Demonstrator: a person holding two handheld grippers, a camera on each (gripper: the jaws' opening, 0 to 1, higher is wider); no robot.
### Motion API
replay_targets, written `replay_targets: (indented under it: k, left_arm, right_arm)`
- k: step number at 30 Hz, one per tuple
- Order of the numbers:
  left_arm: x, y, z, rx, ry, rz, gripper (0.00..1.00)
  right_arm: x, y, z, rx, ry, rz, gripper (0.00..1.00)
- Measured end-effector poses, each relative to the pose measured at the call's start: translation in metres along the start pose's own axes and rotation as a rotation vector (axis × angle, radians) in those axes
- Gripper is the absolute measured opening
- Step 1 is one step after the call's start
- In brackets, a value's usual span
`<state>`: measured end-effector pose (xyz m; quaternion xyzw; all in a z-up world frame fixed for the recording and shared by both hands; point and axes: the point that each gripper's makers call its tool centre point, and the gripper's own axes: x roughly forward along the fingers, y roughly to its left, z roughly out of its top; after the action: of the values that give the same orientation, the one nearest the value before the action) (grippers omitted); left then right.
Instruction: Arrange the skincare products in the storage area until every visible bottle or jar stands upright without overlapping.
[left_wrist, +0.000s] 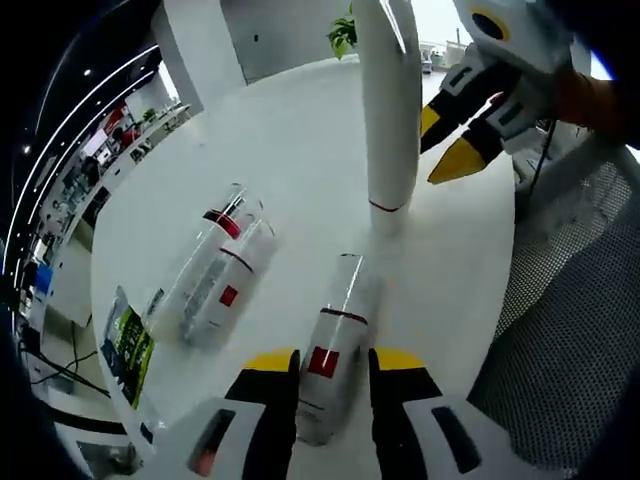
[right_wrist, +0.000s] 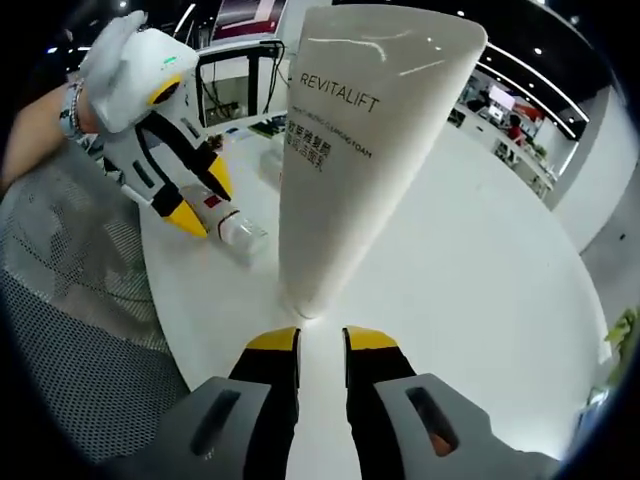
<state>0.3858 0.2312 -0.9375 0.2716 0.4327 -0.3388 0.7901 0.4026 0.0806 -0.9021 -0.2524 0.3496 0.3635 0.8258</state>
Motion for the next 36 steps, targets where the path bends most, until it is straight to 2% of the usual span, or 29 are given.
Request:
replay_targets:
  k: [5,9,12,14,17,19,21,23,24,25,26,30,36]
  left_arm:
    - [0.002,-0.002,-0.004,-0.002,0.012,-0.002,0.25]
    - [0.002,-0.003,-0.001,0.001,-0.011,-0.003,0.25]
    - [0.002,-0.007,-0.001,-0.001,-0.007,-0.017,0.24]
    - [-0.001,-0.014,-0.003,0.012,0.016,-0.043,0.24]
    - [-0.005,-0.026,-0.010,0.040,0.089,-0.092,0.24]
    - [-0.005,-0.030,-0.010,0.037,0.102,-0.104,0.24]
    - [-0.007,-0.036,-0.013,0.037,0.129,-0.143,0.24]
    - [-0.010,-0.047,-0.020,0.011,0.202,-0.208,0.24]
    - [-0.010,-0.048,-0.019,0.009,0.212,-0.203,0.24]
    - [-0.009,-0.044,-0.018,0.101,0.223,-0.183,0.24]
    - [-0.008,-0.048,-0.017,0.073,0.239,-0.183,0.24]
    - [-0.007,-0.046,-0.016,0.061,0.301,-0.179,0.25]
    - [-0.008,-0.046,-0.018,0.074,0.329,-0.187,0.25]
  right_arm:
    - [0.000,-0.001,-0.004,-0.004,0.021,-0.003,0.15]
    - [-0.001,-0.002,-0.007,0.013,0.038,0.004,0.14]
    - [-0.001,-0.001,-0.010,0.024,0.053,0.010,0.13]
    - [-0.003,-0.002,-0.011,0.028,0.059,0.009,0.13]
    - [-0.004,-0.005,-0.011,0.037,0.062,0.001,0.13]
    - [-0.005,-0.008,-0.010,0.044,0.062,-0.003,0.12]
    - [-0.007,-0.010,-0.009,0.053,0.058,-0.007,0.12]
    - [-0.010,-0.011,-0.008,0.082,0.043,-0.004,0.11]
    - [-0.010,-0.010,-0.008,0.093,0.045,0.001,0.11]
    - [-0.009,-0.009,-0.009,0.097,0.048,0.004,0.12]
    - [-0.008,-0.009,-0.010,0.097,0.055,0.003,0.12]
    - [-0.008,-0.010,-0.006,0.072,0.055,-0.009,0.10]
    - [-0.010,-0.013,-0.006,0.077,0.049,-0.014,0.09]
